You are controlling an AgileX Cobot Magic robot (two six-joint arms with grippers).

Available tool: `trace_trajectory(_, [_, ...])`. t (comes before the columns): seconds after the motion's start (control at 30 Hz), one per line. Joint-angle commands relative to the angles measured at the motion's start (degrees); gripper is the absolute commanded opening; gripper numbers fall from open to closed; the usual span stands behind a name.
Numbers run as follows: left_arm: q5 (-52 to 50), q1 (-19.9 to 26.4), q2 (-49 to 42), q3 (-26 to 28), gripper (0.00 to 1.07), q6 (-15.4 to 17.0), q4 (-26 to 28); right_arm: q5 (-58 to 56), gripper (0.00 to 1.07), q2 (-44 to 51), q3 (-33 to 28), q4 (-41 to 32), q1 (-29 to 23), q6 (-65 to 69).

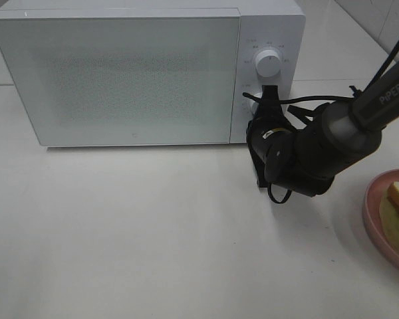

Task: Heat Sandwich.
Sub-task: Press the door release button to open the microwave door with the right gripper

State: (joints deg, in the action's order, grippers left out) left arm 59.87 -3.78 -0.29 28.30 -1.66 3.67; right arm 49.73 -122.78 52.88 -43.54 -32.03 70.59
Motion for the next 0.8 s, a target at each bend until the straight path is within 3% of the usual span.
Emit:
trace_trajectory(0.03, [-0.46,-0.29,-1.26,-0.17,1.00,0.06,-0.17,11.06,0.00,0.00,4.47,2.52,1.26,-0.74])
trace_trajectory(0.47, [-0.46,-0.29,-1.26,-0.17,1.00,0.06,-0.17,15.41,0.00,-3.61,11.75,0.69,1.32,-6.02])
trace_trajectory(0.8, [-0.46,-0.29,-1.26,-0.17,1.00,0.06,-0.17,14.21,0.00,-3.61,11.69,-0.46,1.26,-6.53])
